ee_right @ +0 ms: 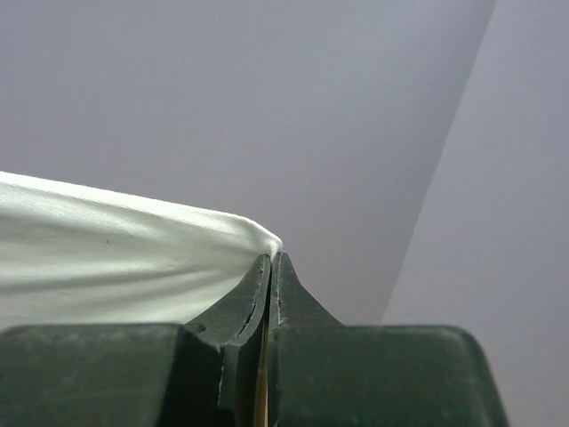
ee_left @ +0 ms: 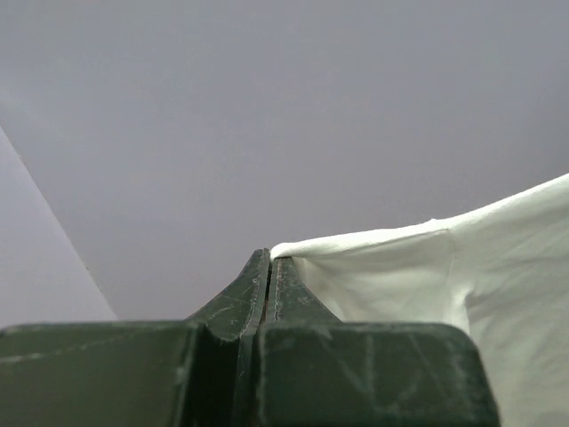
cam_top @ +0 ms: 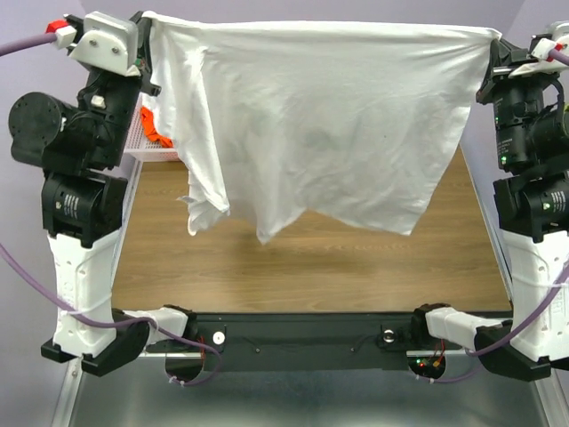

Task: Fold and stack the t-shirts
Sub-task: Flatten the tshirt out

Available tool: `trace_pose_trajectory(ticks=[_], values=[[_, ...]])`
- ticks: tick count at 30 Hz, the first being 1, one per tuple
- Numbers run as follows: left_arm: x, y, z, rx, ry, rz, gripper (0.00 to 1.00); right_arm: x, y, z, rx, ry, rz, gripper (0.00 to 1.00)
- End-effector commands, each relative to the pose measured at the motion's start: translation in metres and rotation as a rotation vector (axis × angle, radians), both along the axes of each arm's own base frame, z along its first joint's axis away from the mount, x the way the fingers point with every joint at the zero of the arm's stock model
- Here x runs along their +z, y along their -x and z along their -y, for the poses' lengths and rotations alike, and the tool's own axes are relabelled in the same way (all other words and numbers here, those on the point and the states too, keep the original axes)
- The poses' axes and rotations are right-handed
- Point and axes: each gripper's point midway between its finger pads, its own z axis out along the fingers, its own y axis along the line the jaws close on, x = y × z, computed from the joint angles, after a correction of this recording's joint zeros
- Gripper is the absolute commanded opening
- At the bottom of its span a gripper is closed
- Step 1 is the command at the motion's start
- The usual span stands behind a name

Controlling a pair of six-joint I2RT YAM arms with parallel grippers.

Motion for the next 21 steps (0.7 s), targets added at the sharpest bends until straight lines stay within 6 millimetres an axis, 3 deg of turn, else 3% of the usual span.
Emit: trace_pose_trajectory(ticks=[1, 2, 3, 5, 6, 7, 8, 9, 10, 11, 12, 13, 14, 17, 18, 20, 21], values=[[0.023, -0.009, -0.004, 0.052, -0.034, 0.097, 0.00, 0.004, -0.003, 0.027, -0.151, 0.010, 0.009, 0.00], [0.015, -0.020, 0.006, 0.023, -0.063, 0.075, 0.00, -0.002, -0.009, 0.027, -0.157, 0.016, -0.008, 0.01], [-0.006, -0.046, 0.016, 0.012, -0.100, 0.019, 0.00, -0.008, -0.014, 0.028, -0.163, 0.020, -0.025, 0.01], [-0.035, -0.075, 0.029, -0.011, -0.144, -0.056, 0.00, -0.035, -0.034, 0.029, -0.190, 0.031, -0.098, 0.01], [-0.059, -0.098, 0.040, -0.029, -0.177, -0.113, 0.00, -0.045, -0.041, 0.031, -0.208, 0.036, -0.124, 0.01], [-0.091, -0.121, 0.047, -0.034, -0.211, -0.181, 0.00, -0.075, -0.062, 0.034, -0.246, 0.047, -0.203, 0.01], [-0.111, -0.137, 0.051, -0.029, -0.226, -0.228, 0.00, -0.089, -0.071, 0.036, -0.266, 0.055, -0.240, 0.01], [-0.151, -0.166, 0.060, -0.034, -0.253, -0.318, 0.00, -0.110, -0.083, 0.035, -0.279, 0.070, -0.290, 0.01], [-0.173, -0.180, 0.064, -0.035, -0.266, -0.366, 0.00, -0.127, -0.094, 0.036, -0.293, 0.086, -0.333, 0.00], [-0.193, -0.193, 0.067, -0.035, -0.276, -0.404, 0.00, -0.167, -0.116, 0.037, -0.318, 0.119, -0.430, 0.01], [-0.239, -0.218, 0.071, -0.023, -0.294, -0.494, 0.00, -0.186, -0.127, 0.037, -0.324, 0.133, -0.474, 0.01], [-0.255, -0.231, 0.073, -0.011, -0.295, -0.513, 0.00, -0.203, -0.136, 0.041, -0.326, 0.128, -0.510, 0.01], [-0.292, -0.253, 0.075, 0.023, -0.306, -0.581, 0.00, -0.241, -0.155, 0.040, -0.317, 0.139, -0.587, 0.01], [-0.342, -0.283, 0.074, 0.096, -0.307, -0.673, 0.00, -0.289, -0.181, 0.050, -0.305, 0.102, -0.674, 0.01], [-0.376, -0.298, 0.077, 0.108, -0.319, -0.731, 0.00, -0.318, -0.197, 0.051, -0.306, 0.105, -0.730, 0.01], [-0.390, -0.312, 0.079, 0.140, -0.314, -0.751, 0.00, -0.343, -0.211, 0.054, -0.315, 0.093, -0.774, 0.01], [-0.408, -0.323, 0.084, 0.148, -0.315, -0.776, 0.00, -0.366, -0.224, 0.053, -0.316, 0.092, -0.813, 0.01]])
